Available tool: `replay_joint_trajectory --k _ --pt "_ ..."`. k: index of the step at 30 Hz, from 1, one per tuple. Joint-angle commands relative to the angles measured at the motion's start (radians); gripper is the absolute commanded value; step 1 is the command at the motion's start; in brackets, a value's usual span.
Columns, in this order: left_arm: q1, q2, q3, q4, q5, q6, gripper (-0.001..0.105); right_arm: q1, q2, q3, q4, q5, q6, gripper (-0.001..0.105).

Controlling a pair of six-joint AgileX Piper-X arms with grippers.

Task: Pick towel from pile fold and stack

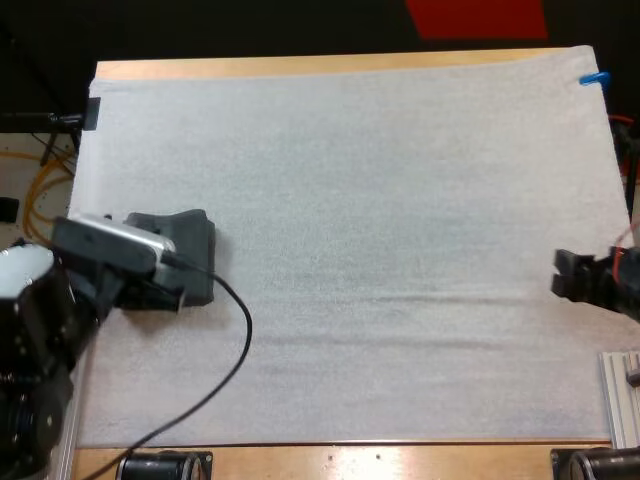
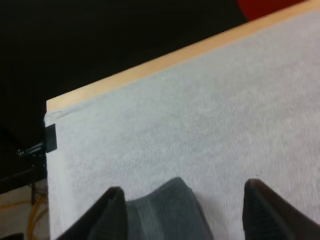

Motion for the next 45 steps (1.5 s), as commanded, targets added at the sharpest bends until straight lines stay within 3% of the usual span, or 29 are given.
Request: replay_joint_trajectory --k 1,8,13,21,29,33,35,40,45 --pt "-0.032 -0.031 -0.005 0.029 -0.052 -0.002 0.050 -0.007 -0.040 -0.008 0.029 0.025 -0.017 0.064" --pt "-0.057 -0.178 0.025 0.036 -0.121 -0.031 0.050 -0.007 -0.216 -0.008 0.045 0.030 -0.048 0.064" --pt "-0.057 -0.324 0.130 0.036 -0.186 -0.063 0.050 -0.007 -0.364 -0.008 0.054 0.057 -0.069 0.064" --pt "-0.057 -0.567 0.282 0.073 -0.186 -0.070 0.050 -0.007 -0.556 0.051 0.054 0.084 -0.069 0.064" --pt "-0.057 -0.771 0.342 0.304 -0.272 -0.070 0.050 -0.007 -0.778 0.169 0.056 0.084 -0.069 0.064" --pt "-0.057 -0.856 0.346 0.390 -0.282 -0.085 0.050 -0.005 -0.781 0.188 0.111 0.080 -0.072 0.064" --pt "-0.053 -0.872 0.346 0.438 -0.299 -0.094 0.050 -0.005 -0.787 0.216 0.111 0.055 -0.073 0.057" --pt "-0.051 -0.870 0.382 0.371 -0.293 -0.096 0.050 -0.005 -0.787 0.263 0.056 0.054 -0.069 0.044" --pt "-0.051 -0.870 0.423 0.212 -0.219 -0.099 0.050 -0.005 -0.784 0.286 -0.094 0.064 -0.069 0.044"
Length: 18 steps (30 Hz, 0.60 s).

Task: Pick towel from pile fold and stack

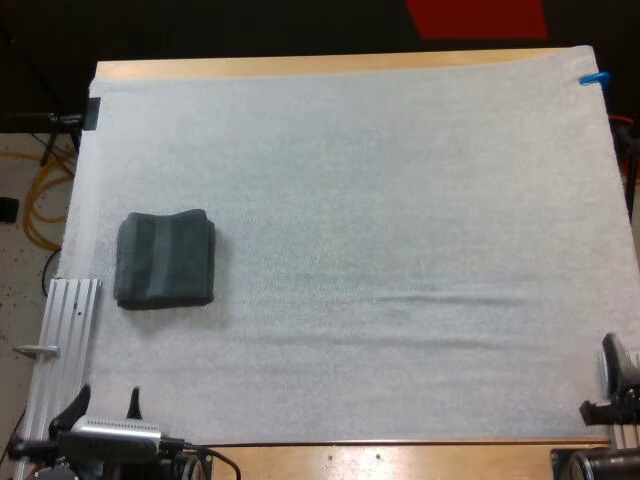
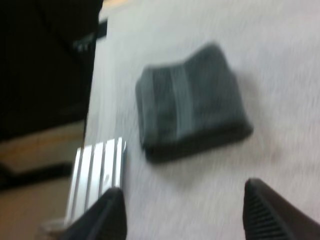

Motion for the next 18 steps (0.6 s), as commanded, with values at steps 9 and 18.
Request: replay_joint_trajectory --k 9,18 --pt "0.002 -0.139 0.109 -0.303 0.158 -0.028 0.050 -0.005 -0.038 0.005 -0.106 0.107 0.000 0.045" --pt "0.002 -0.138 0.201 -0.300 0.245 -0.028 0.050 -0.005 -0.035 0.062 -0.026 0.114 0.039 0.045"
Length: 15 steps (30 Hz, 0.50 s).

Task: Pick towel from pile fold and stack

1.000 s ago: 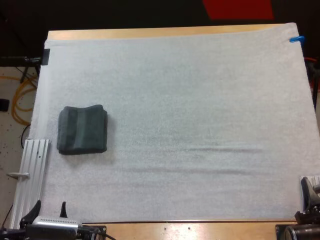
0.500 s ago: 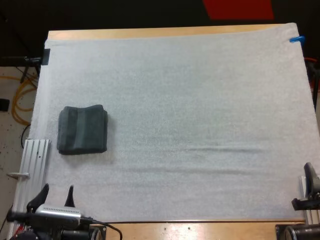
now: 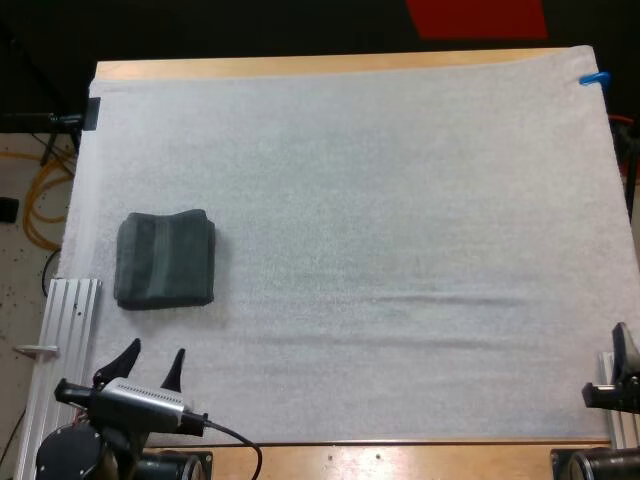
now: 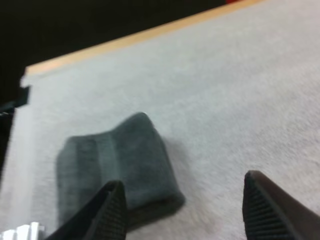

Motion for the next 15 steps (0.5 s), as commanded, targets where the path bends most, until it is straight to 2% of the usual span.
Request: replay_joint_trajectory --k 1,5,15 --pt "0.002 -0.138 0.017 -0.010 0.012 -0.010 0.050 -0.005 -0.035 0.021 0.007 0.005 0.003 0.045" --pt "0.002 -0.136 0.060 -0.010 0.012 -0.019 0.050 -0.005 -0.035 0.071 0.017 -0.010 0.003 0.045" --pt "0.002 -0.135 0.061 -0.010 0.010 -0.028 0.050 -0.005 -0.035 0.088 0.023 -0.010 0.001 0.044"
